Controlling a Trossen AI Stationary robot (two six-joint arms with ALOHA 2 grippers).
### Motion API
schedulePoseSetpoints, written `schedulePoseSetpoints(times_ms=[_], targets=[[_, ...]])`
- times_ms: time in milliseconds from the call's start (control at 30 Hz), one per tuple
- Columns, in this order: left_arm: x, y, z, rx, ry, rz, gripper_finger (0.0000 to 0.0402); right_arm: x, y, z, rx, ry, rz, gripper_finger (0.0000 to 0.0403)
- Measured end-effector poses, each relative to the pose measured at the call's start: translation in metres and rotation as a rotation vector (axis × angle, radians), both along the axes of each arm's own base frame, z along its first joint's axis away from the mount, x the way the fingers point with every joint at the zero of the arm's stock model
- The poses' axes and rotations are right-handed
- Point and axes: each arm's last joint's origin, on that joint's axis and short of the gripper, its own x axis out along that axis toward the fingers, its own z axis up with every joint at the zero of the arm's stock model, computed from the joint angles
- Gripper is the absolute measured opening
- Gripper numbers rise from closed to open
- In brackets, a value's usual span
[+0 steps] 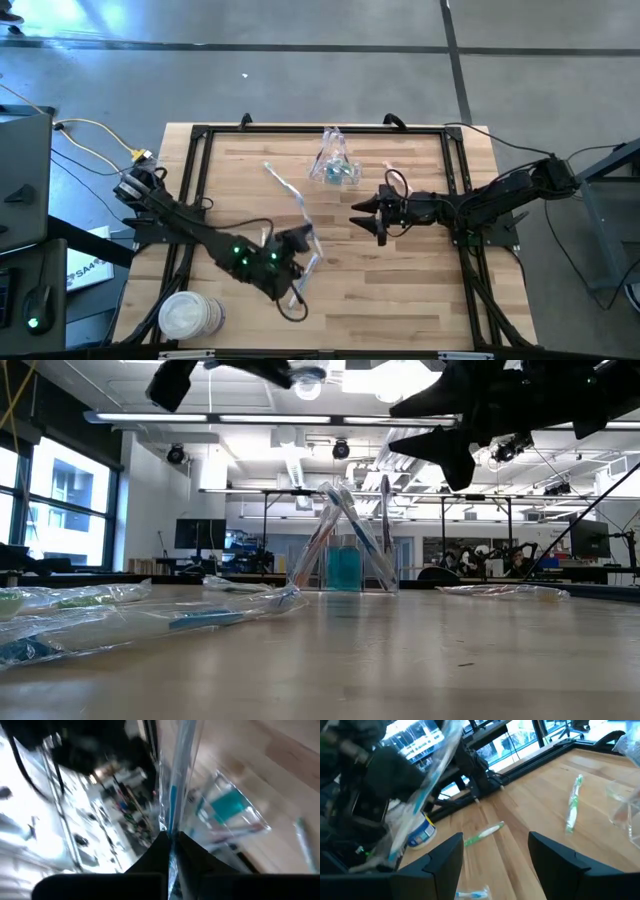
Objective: Pick & Place toothbrushing station
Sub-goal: Put the top blue toothbrush into the transparent organizer
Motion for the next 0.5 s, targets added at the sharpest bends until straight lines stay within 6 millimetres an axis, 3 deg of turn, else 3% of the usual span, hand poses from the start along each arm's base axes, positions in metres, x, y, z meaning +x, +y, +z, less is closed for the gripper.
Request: schedulePoseSetpoints(times_ms=[200,500], targets=[[0.025,-0.019,-0.018,0.074,0.05,-0.142,0.001,0.001,0.0,0.005,0.011,-0.052,0.0,0.0215],[0.046,-0.023,-0.027,0.127,0.041,-0.247,0.0009,0.001,0.005,0.011,-0.083,-0.108,0.114,0.0215]])
